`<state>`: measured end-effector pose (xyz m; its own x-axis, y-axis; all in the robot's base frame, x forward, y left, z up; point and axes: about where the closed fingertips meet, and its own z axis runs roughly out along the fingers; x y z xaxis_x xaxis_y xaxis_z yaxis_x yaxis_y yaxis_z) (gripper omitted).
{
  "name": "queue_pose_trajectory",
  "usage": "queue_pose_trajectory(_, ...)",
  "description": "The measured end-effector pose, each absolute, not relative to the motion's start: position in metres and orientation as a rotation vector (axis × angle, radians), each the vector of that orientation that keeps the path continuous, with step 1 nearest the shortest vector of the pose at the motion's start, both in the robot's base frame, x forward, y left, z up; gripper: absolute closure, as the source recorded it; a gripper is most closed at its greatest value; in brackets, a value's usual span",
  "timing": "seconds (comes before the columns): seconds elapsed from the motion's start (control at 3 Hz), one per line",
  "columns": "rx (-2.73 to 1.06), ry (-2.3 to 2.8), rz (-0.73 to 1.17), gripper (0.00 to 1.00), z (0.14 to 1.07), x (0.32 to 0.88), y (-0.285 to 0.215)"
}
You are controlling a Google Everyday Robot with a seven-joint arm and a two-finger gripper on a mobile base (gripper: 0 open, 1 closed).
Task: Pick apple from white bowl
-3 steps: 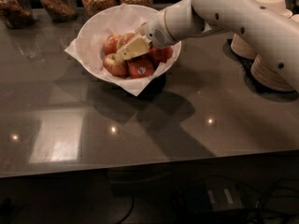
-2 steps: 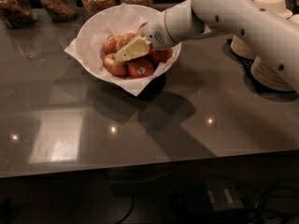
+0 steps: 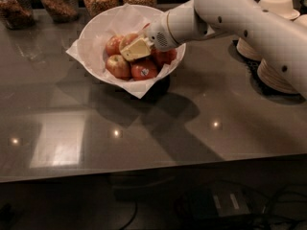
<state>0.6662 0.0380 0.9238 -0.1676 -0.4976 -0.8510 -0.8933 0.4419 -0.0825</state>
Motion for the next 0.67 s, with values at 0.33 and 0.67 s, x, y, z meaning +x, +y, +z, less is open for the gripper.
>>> queue_pose_trajectory(0.33,-1.205,1.797,0.558,0.86,0.925,0.6679,0.0398)
queue_pose_trajectory(0.67,-1.23,1.762,0.551,1.0,0.9337,0.6674,0.0416)
